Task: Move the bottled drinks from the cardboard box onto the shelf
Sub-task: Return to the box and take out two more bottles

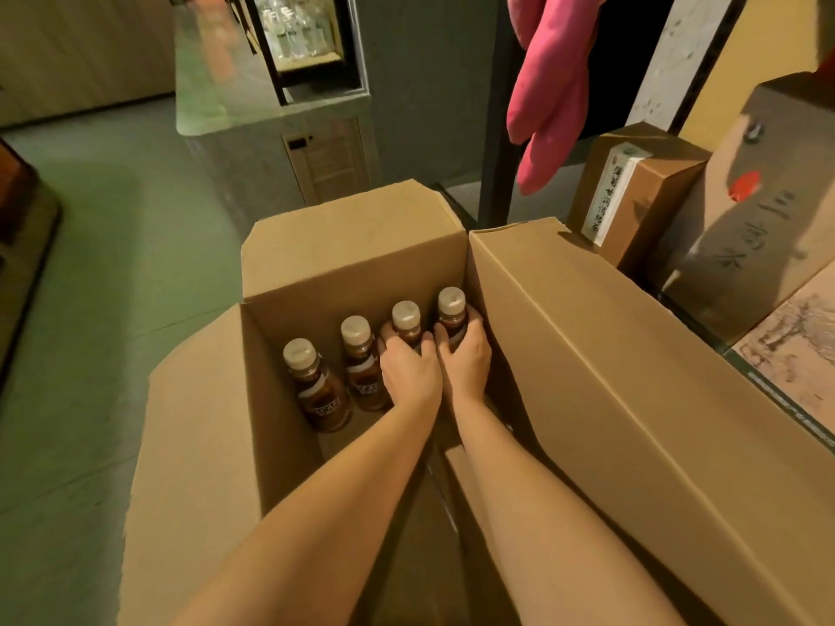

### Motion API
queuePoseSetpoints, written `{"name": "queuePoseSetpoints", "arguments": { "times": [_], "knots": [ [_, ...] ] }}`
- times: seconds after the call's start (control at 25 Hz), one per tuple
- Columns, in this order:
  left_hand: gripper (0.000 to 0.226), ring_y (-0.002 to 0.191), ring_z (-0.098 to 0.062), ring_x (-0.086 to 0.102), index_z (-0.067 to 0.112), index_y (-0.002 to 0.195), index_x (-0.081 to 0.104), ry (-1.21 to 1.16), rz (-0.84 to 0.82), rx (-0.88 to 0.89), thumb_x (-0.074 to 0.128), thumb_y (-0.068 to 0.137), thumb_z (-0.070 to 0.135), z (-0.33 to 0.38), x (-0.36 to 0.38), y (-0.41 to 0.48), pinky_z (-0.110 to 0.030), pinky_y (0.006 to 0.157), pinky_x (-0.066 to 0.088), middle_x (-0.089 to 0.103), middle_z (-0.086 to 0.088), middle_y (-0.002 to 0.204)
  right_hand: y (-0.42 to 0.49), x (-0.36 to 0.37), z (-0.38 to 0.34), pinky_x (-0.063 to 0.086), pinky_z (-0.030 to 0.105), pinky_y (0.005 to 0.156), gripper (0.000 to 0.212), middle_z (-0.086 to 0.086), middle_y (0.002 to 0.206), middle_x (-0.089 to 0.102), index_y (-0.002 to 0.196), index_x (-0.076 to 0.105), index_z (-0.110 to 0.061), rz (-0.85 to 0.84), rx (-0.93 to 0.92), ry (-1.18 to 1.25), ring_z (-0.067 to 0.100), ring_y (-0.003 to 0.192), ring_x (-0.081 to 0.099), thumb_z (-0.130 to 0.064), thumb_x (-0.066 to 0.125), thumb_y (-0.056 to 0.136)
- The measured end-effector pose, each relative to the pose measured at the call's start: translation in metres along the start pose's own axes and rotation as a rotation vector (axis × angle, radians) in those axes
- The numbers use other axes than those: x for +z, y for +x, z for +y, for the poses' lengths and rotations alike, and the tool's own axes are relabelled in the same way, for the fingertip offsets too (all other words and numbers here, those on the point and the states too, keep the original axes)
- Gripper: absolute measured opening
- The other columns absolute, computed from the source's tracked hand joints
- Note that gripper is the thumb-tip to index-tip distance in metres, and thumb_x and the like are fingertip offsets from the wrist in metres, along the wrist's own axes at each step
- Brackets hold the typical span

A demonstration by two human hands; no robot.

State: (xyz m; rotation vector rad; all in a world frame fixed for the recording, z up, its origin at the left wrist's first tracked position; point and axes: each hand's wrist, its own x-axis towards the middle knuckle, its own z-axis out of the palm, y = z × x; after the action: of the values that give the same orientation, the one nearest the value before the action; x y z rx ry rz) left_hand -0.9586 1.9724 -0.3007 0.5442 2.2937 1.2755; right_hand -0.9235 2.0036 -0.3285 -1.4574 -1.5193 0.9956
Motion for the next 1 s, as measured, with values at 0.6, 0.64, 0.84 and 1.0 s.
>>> {"name": "queuePoseSetpoints", "arguments": {
  "times": [0.6,0.64,0.84,1.0],
  "knots": [
    [0.042,0.121,-0.022,0.053,0.014,0.126,0.053,-0.199,0.001,-0.068,0.065,0.086,0.022,0.018,-0.014,-0.005,-0.039,0.104,0.043,0.059,-0.005,0.124,-0.008,-0.023,-0.034,0.037,0.026,0.098,0.037,0.008,0.12,0.064,0.119,0.059,-0.009,0.1,0.015,-0.029,0.021,0.118,0.057,-0.02,0.068,0.084],
    [0.04,0.12,-0.02,0.054,0.015,0.123,0.054,-0.204,-0.009,-0.03,0.066,0.086,0.021,0.024,-0.02,-0.007,-0.038,0.103,0.043,0.06,-0.004,0.122,-0.01,-0.029,-0.043,0.037,0.024,0.095,0.034,0.008,0.117,0.065,0.114,0.061,-0.009,0.119,-0.001,-0.042,0.021,0.115,0.058,-0.022,0.068,0.084],
    [0.039,0.118,-0.016,0.055,0.016,0.123,0.057,-0.281,-0.082,0.155,0.066,0.085,0.019,0.066,-0.08,-0.023,-0.038,0.105,0.04,0.062,-0.001,0.122,-0.033,-0.054,-0.116,0.04,0.033,0.102,0.033,0.007,0.118,0.065,0.113,0.061,-0.01,0.17,-0.096,-0.063,0.021,0.115,0.057,-0.026,0.067,0.085],
    [0.029,0.1,-0.009,0.058,0.017,0.113,0.063,-0.377,-0.129,0.306,0.066,0.086,0.026,0.106,-0.153,-0.015,-0.032,0.096,0.046,0.066,0.001,0.106,-0.053,-0.054,-0.195,0.044,0.026,0.092,0.035,0.003,0.112,0.067,0.116,0.062,-0.012,0.196,-0.281,-0.024,0.015,0.106,0.06,-0.03,0.067,0.085]
  ]
}}
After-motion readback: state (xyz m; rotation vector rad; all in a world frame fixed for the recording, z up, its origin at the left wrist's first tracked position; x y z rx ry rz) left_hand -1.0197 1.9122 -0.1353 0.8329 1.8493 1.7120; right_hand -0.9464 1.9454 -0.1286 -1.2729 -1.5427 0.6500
